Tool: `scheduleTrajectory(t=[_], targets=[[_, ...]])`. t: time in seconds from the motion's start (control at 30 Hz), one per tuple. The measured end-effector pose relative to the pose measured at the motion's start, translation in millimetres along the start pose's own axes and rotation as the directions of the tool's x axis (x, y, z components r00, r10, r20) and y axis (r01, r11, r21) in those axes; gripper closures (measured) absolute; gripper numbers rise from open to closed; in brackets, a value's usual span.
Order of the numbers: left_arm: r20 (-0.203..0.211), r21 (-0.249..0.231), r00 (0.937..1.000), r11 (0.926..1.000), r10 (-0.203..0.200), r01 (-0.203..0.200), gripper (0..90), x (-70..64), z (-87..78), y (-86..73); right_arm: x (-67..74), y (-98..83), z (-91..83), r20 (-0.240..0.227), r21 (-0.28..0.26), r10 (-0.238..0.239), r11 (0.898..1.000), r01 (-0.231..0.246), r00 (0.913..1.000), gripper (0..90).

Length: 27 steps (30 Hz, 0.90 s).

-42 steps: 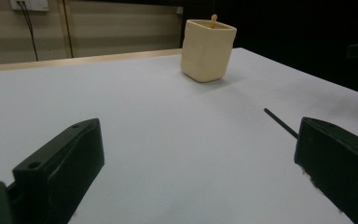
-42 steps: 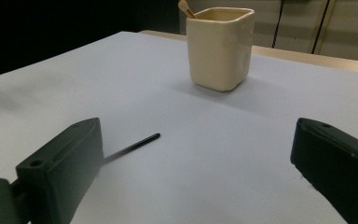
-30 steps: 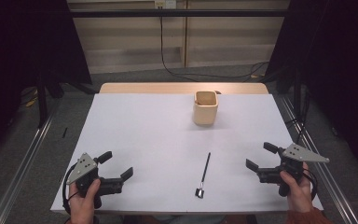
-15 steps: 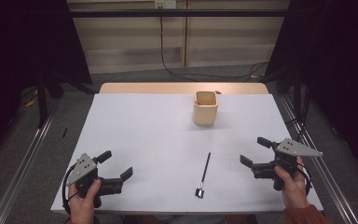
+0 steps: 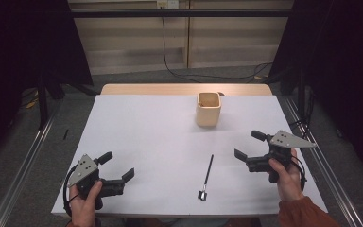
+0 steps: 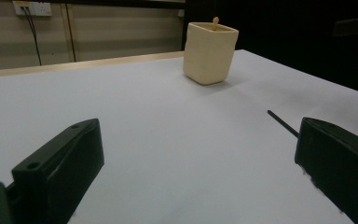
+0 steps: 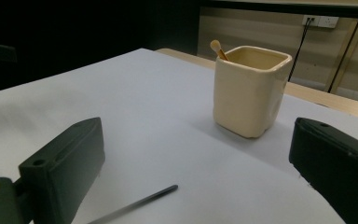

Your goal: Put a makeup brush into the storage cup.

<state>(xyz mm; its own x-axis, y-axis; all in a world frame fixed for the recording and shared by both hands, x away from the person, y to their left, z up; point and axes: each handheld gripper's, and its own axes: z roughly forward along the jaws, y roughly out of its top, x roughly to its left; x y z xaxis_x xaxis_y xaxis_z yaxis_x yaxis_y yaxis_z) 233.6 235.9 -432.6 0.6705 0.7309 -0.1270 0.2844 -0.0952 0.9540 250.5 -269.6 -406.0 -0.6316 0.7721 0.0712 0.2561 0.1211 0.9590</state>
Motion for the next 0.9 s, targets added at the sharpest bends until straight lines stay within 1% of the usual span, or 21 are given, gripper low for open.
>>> scheduleTrajectory(t=[0.07, 0.17, 0.27, 0.3, 0.4, 0.47, 0.53, 0.57, 0.63, 0.67, 0.73, 0.87, 0.9], targets=[[-0.002, 0.001, 1.0000, 1.0000, -0.002, 0.002, 1.1, 0.3, 0.1, -0.3, -1.6, 3.9, 1.9, 0.005, -0.022, 0.013, 1.000, -0.013, 0.9999, 2.7], [0.001, 0.001, 1.0000, 1.0000, -0.005, 0.005, 1.1, 0.9, 0.8, -0.4, -3.0, 8.8, 5.8, 0.011, -0.019, -0.006, 1.000, 0.006, 0.9999, 2.7], [-0.001, 0.000, 1.0000, 1.0000, -0.004, 0.004, 1.1, 0.5, 0.9, -0.3, -4.7, 11.9, 11.8, 0.008, -0.021, -0.004, 1.000, 0.004, 1.0000, 2.7], [-0.002, 0.002, 1.0000, 1.0000, -0.002, 0.002, 1.1, 0.3, 0.6, -0.2, -5.0, 12.6, 13.6, 0.004, -0.022, -0.003, 1.000, 0.003, 1.0000, 2.7], [-0.003, -0.019, 1.0000, 0.9998, 0.007, -0.007, 1.4, -0.6, -2.3, 1.7, -5.0, 17.5, 22.5, -0.012, -0.022, -0.003, 1.000, 0.003, 0.9999, 2.7], [-0.001, -0.009, 1.0000, 0.9999, 0.005, -0.005, 1.2, 0.3, -2.6, 0.9, -2.9, 20.9, 28.8, -0.031, -0.027, -0.013, 1.000, 0.012, 0.9994, 2.7], [-0.001, -0.009, 1.0000, 1.0000, 0.003, -0.003, 1.3, 0.4, -1.8, 0.4, -1.1, 23.8, 35.6, -0.045, -0.018, -0.018, 1.000, 0.018, 0.9988, 2.8], [-0.005, -0.006, 1.0000, 1.0000, 0.006, -0.006, 1.3, 0.0, -1.8, 0.6, -0.7, 25.1, 38.7, -0.048, -0.014, -0.023, 1.000, 0.022, 0.9986, 2.8], [0.000, -0.002, 0.9999, 0.9999, 0.014, -0.014, 1.3, -0.5, -1.4, 0.5, -0.6, 28.3, 45.3, -0.058, -0.006, -0.021, 1.000, 0.021, 0.9981, 2.8], [-0.004, 0.001, 0.9998, 0.9998, 0.020, -0.020, 1.4, -1.0, -1.4, 0.5, -0.5, 30.5, 48.3, -0.056, -0.002, -0.025, 1.000, 0.025, 0.9981, 2.7], [0.002, 0.000, 0.9998, 0.9998, 0.021, -0.021, 1.4, -1.6, -2.2, 0.7, 0.2, 35.2, 54.2, -0.061, 0.006, -0.031, 0.999, 0.031, 0.9977, 2.7], [0.004, 0.001, 0.9998, 0.9998, 0.019, -0.019, 1.4, -1.7, -2.4, 0.4, 4.8, 43.1, 61.2, -0.066, 0.029, -0.051, 0.998, 0.053, 0.9966, 2.8], [0.005, 0.002, 0.9998, 0.9998, 0.021, -0.021, 1.4, -1.6, -2.4, 0.4, 5.7, 44.0, 62.2, -0.074, 0.032, -0.051, 0.998, 0.053, 0.9960, 2.8]])
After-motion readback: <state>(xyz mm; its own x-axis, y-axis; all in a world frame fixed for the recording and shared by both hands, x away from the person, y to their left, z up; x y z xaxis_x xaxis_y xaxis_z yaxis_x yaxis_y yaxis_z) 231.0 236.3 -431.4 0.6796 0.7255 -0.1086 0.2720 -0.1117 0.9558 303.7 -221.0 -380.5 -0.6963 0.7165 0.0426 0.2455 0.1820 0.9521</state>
